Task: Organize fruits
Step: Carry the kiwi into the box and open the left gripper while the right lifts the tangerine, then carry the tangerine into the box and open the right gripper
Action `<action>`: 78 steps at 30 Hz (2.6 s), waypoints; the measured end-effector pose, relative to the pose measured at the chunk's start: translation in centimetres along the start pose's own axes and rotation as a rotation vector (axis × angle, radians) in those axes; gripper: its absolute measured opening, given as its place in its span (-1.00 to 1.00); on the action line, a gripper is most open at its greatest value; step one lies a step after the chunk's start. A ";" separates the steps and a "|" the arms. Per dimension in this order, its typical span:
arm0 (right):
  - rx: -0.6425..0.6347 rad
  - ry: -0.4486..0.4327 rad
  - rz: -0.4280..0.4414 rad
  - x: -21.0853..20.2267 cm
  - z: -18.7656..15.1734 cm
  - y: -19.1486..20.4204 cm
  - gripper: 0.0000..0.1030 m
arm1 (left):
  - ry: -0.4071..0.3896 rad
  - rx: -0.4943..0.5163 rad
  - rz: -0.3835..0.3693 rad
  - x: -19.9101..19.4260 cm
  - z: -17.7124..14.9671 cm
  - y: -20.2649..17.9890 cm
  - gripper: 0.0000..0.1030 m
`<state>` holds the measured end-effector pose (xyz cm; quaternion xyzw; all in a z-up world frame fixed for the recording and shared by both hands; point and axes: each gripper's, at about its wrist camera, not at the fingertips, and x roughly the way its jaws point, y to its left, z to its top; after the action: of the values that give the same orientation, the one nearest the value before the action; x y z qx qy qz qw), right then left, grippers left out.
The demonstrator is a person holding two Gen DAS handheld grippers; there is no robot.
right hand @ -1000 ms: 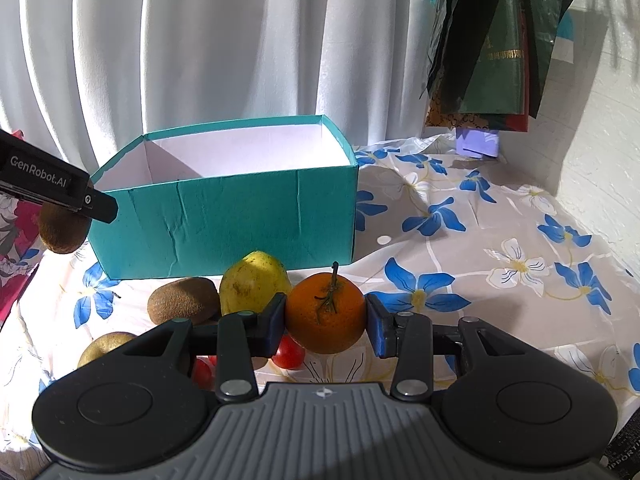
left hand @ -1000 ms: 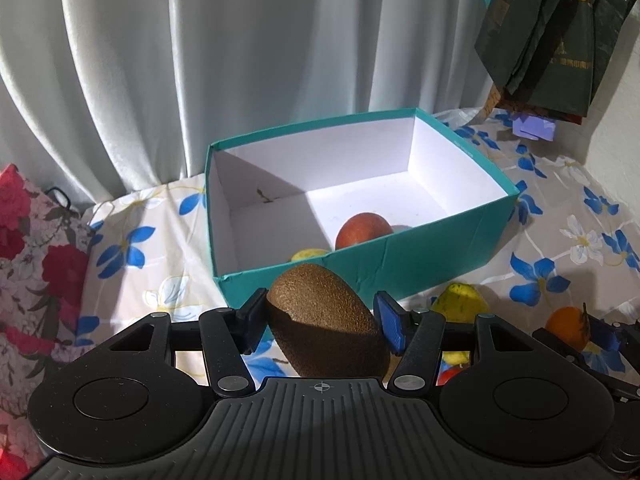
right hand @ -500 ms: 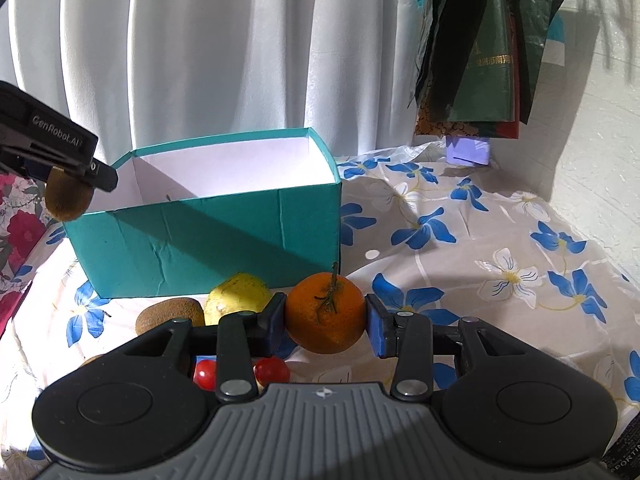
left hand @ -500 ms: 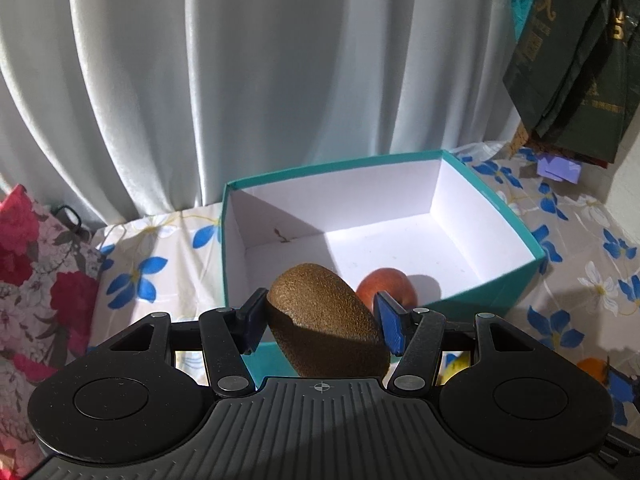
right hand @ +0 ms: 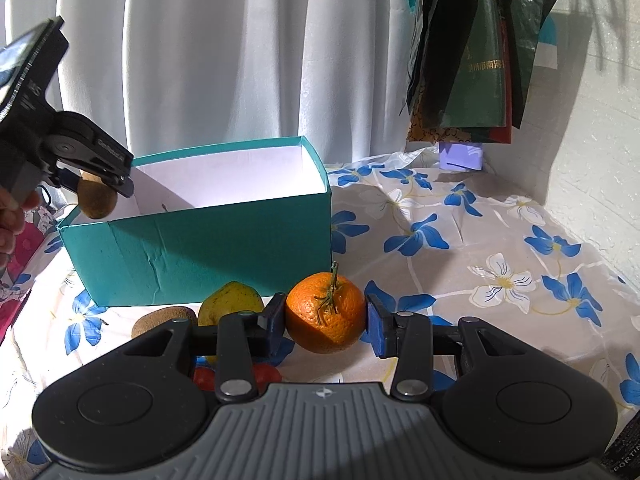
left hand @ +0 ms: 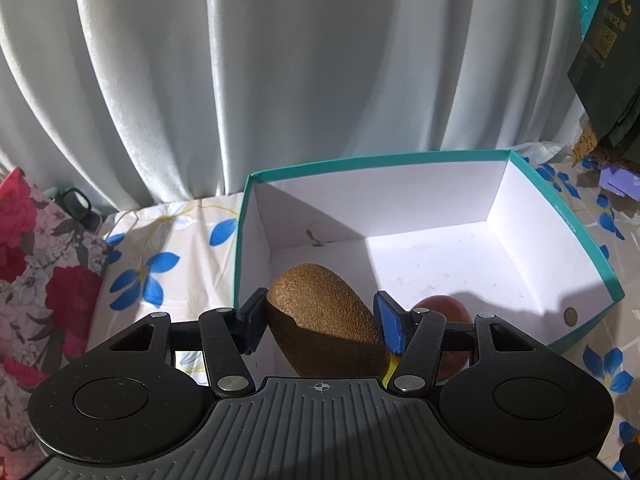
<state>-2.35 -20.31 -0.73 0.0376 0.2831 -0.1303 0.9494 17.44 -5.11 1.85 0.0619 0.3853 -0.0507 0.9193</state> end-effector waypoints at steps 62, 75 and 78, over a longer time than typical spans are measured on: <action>-0.109 -0.126 0.044 3.0 6.3 2.3 -0.21 | 0.016 -0.057 -0.119 -5.9 -9.8 3.4 0.95; -0.156 -0.066 0.077 9.4 8.2 4.5 -0.21 | 0.050 -0.120 -0.075 -6.0 -10.2 4.5 0.95; -0.158 -0.035 0.076 10.7 7.9 4.5 -0.21 | 0.067 -0.110 -0.058 -5.8 -10.1 4.4 0.95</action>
<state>11.59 -19.56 0.01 -0.0291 0.2744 -0.0723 0.9584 6.87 1.01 -0.69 0.0015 0.4196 -0.0540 0.9061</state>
